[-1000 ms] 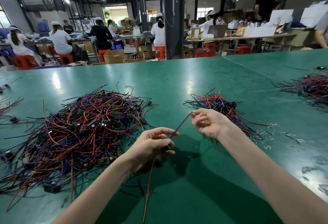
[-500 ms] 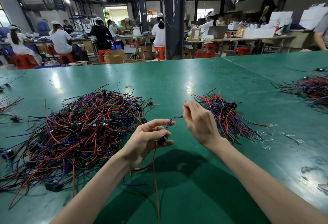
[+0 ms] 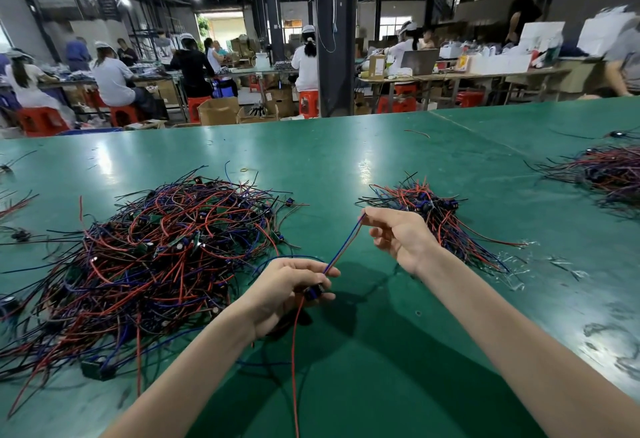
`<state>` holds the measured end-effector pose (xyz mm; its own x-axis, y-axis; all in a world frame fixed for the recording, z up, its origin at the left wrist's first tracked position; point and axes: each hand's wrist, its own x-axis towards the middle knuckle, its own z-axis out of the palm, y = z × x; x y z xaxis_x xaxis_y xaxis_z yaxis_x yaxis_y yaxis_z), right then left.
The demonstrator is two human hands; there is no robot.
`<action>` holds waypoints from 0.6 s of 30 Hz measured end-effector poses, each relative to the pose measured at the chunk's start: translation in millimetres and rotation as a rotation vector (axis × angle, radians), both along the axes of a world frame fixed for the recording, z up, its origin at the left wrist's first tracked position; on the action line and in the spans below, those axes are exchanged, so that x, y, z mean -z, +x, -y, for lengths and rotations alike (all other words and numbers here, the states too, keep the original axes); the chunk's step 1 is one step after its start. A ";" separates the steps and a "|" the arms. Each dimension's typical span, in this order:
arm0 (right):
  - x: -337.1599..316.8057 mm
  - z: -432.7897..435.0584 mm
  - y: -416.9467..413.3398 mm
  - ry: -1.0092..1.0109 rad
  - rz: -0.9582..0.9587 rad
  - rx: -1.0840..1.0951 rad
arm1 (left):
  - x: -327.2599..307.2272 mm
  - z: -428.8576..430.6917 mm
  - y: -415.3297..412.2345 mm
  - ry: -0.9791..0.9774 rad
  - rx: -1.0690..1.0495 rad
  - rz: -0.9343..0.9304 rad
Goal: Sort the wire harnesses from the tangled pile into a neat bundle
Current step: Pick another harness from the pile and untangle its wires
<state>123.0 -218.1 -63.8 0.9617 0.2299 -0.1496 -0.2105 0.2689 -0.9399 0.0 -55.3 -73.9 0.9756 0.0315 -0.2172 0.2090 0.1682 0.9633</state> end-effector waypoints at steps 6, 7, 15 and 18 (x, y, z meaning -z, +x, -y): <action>0.0 2.9 -3.7 0.008 -0.006 -0.058 | -0.9 2.4 -2.5 0.009 0.012 -0.009; -0.2 2.9 -3.9 0.008 -0.015 -0.069 | -0.9 2.9 -2.9 0.008 0.015 -0.009; 3.9 2.1 -4.1 0.018 -0.107 -0.204 | -0.2 3.7 -3.7 0.000 0.078 -0.015; 3.6 2.6 -3.7 0.044 -0.110 -0.235 | 0.1 3.3 -3.7 0.005 0.092 -0.017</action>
